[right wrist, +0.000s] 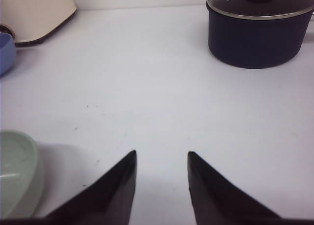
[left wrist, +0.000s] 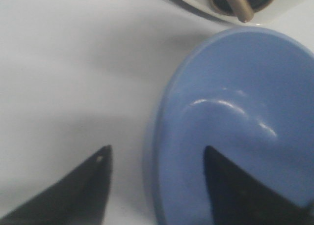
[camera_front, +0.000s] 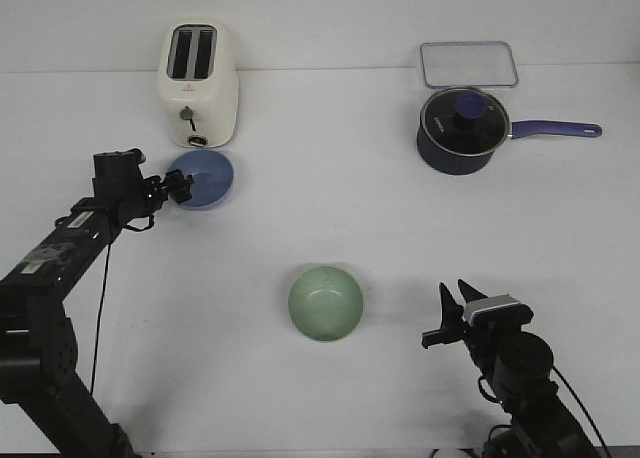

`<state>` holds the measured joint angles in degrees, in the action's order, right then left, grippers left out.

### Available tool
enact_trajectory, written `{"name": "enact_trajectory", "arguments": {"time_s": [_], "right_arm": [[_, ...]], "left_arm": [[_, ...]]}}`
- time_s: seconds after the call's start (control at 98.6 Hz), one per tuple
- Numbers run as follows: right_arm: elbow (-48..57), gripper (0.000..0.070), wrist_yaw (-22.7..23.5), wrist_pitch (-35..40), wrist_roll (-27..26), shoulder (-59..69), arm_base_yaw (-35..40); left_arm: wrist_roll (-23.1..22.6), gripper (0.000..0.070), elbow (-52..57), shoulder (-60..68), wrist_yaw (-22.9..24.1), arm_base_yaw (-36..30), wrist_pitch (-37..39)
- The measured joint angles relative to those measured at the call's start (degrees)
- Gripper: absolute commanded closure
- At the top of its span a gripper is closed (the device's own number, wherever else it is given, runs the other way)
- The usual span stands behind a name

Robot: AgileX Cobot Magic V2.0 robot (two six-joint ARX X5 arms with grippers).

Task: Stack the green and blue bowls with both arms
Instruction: 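Reach the left gripper to the light blue bowl rim and grasp it, then carry the blue bowl over the green bowl and lower it inside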

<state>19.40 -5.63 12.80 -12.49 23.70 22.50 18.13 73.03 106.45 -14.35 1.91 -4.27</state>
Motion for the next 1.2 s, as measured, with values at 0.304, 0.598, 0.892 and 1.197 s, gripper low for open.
{"name": "enact_trajectory", "arguments": {"time_s": [0.304,0.598,0.892,1.197], "right_arm": [[0.0,0.0494,0.0,0.24,-0.02,0.0,0.0],[0.0,0.0494,0.0,0.22,-0.04,0.0,0.0],[0.0,0.0494,0.0,0.22,-0.17,0.0,0.0],[0.0,0.0494,0.0,0.26,-0.46,-0.02,0.0]], "left_arm": [[-0.26,0.0685,0.11,-1.55,-3.96,-0.42,-2.64],[-5.86,0.0685,-4.07,-21.42,-13.68,-9.01,-14.78],[-5.73,0.0685,-12.66,-26.56,-14.34,-24.06,-13.6],[-5.33,0.0684,-13.09,-22.91,-7.8,-34.6,-6.23]]}}
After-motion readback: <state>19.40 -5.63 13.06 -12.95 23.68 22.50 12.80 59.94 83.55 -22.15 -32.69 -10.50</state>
